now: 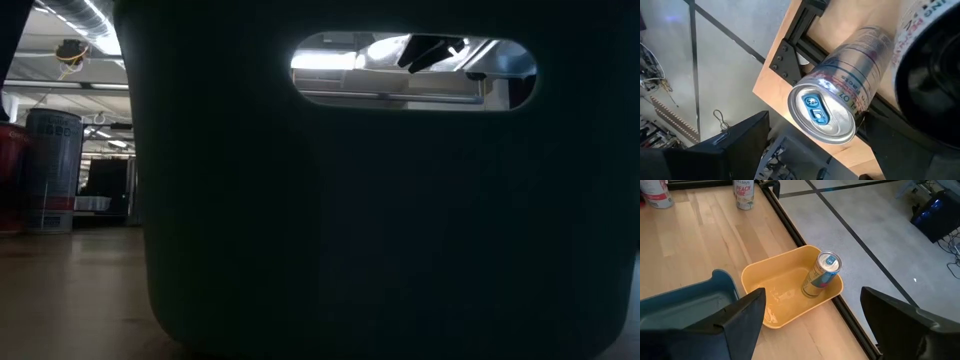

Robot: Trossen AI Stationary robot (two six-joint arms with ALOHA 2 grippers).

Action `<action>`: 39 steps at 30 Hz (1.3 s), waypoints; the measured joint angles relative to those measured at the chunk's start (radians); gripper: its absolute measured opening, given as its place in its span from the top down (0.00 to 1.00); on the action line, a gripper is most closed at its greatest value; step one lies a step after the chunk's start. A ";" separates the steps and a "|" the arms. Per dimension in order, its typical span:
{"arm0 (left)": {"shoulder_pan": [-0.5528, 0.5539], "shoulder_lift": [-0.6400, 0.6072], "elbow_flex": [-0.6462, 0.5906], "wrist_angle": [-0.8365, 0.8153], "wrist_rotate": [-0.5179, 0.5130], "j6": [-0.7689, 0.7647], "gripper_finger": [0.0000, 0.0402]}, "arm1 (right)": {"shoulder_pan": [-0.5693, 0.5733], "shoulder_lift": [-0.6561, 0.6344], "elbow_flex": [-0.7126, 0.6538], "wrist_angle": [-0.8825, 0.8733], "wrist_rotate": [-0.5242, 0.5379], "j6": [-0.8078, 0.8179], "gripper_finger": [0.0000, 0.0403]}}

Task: Sort soda cans
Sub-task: Put the top blue soda can into the yellow bin

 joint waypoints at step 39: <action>-0.014 0.011 -0.001 -0.001 0.054 0.046 0.21 | 0.000 0.000 0.000 0.007 0.002 -0.015 0.19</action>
